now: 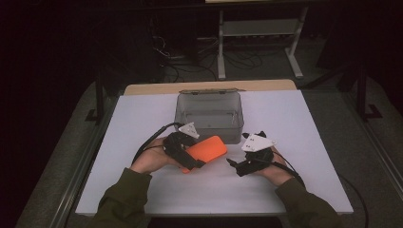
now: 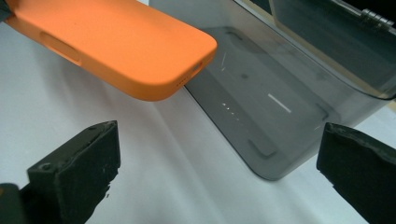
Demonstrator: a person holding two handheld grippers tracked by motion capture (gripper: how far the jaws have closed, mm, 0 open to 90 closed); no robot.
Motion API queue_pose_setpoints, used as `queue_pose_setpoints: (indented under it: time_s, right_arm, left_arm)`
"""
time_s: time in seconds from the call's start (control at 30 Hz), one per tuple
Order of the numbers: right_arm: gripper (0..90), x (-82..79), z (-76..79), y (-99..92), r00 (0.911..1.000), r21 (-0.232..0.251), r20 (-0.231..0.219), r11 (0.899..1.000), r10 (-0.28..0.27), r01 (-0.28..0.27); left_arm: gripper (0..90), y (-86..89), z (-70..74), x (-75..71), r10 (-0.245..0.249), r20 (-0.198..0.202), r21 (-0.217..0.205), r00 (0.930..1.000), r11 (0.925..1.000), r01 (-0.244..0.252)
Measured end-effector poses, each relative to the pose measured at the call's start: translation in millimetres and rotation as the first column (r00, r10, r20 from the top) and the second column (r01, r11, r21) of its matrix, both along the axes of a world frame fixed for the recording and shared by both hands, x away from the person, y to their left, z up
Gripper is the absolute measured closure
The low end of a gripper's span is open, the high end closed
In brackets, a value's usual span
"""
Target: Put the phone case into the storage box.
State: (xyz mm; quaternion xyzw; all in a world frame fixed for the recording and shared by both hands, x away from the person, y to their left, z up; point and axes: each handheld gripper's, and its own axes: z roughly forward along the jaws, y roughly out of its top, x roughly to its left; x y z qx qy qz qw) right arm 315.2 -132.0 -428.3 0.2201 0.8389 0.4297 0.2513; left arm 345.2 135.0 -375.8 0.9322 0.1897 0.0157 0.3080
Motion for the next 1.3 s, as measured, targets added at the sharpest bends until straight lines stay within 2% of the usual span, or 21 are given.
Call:
queue_pose_setpoints:
  time_s: [0.07,0.13,0.2,0.3,0.63,0.87,1.2,1.3]
  right_arm:
    - [0.0,-1.1,0.1,1.0,0.9997,-0.021,0.022,1.0,0.003,-0.002]
    - [0.0,-1.7,0.3,1.4,0.9997,-0.026,0.026,1.0,0.002,-0.001]
    - [0.0,-3.1,1.2,3.0,0.9985,-0.048,0.055,0.999,0.005,-0.003]
    - [0.0,-4.1,1.8,3.8,0.9975,-0.055,0.07,0.998,0.007,-0.003]
    - [0.0,-9.2,1.0,8.7,0.9877,-0.137,0.154,0.991,0.026,-0.005]
    - [0.0,-10.7,0.8,10.2,0.9829,-0.164,0.181,0.986,0.034,-0.004]
    - [0.0,-14.4,0.3,14.2,0.9661,-0.223,0.252,0.975,0.056,0.001]
    - [0.0,-14.5,0.3,14.6,0.9638,-0.229,0.26,0.973,0.061,0.0]
  left_arm:
    - [15.0,-0.8,-0.4,-0.2,-0.003,-0.002,0.002,1.0,1.0,0.003]
    - [15.0,-1.2,-0.6,-0.1,-0.007,-0.001,0.004,1.0,1.0,0.007]
    - [15.0,-1.5,-0.9,-0.3,-0.009,-0.001,0.007,1.0,0.9999,0.009]
    - [15.0,-1.2,-0.8,-0.1,-0.008,-0.001,0.005,1.0,1.0,0.008]
    - [15.0,-1.0,0.2,-1.1,-0.004,0.0,0.002,1.0,1.0,0.004]
    - [15.0,-0.9,0.9,-1.8,-0.005,0.003,0.001,1.0,1.0,0.005]
    - [15.0,-0.4,0.6,-1.2,-0.006,0.002,0.003,1.0,1.0,0.006]
    - [15.0,0.1,0.6,-0.6,-0.005,0.002,0.002,1.0,1.0,0.005]
